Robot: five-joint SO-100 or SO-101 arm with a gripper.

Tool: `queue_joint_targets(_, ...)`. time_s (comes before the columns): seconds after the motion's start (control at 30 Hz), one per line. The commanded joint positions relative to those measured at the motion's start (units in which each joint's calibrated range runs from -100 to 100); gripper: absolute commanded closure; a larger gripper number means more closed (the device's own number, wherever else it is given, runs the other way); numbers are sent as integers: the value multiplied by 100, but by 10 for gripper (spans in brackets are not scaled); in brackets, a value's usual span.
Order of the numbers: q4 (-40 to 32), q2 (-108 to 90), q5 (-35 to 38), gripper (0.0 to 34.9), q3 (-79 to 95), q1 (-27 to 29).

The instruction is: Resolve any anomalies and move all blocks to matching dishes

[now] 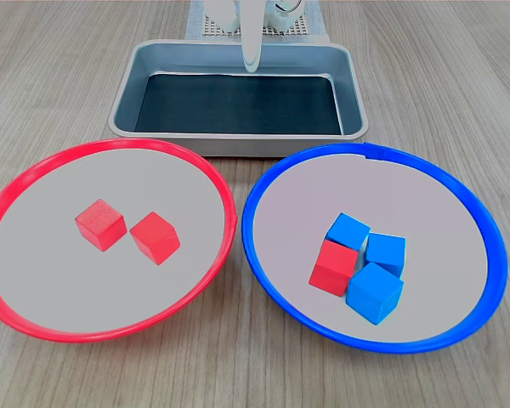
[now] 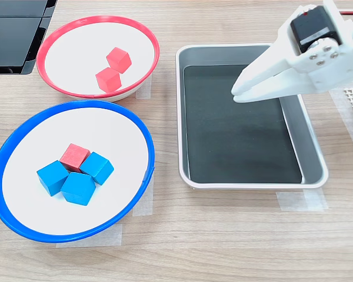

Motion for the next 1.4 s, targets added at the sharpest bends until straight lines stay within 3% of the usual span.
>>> queue_joint_targets(0.0, 19, -26, 15, 346, 0, 30)
queue_joint_targets(0.37, 28, 9, 34, 346, -9, -7)
queue_joint_targets(0.47, -509, 904, 195, 346, -473, -73)
queue_joint_targets(0.6, -1037, 3062, 283, 346, -2030, -233)
queue_joint_targets(0.7, -1095, 5544, 239, 303, -4087, -478)
queue_joint_targets(0.87, -1054, 7940, 137, 282, -6309, -676)
queue_joint_targets(1.1, -732, 10815, -142, 250, -9431, -930)
queue_joint_targets(1.37, -509, 12145, -259, 210, -10997, -958)
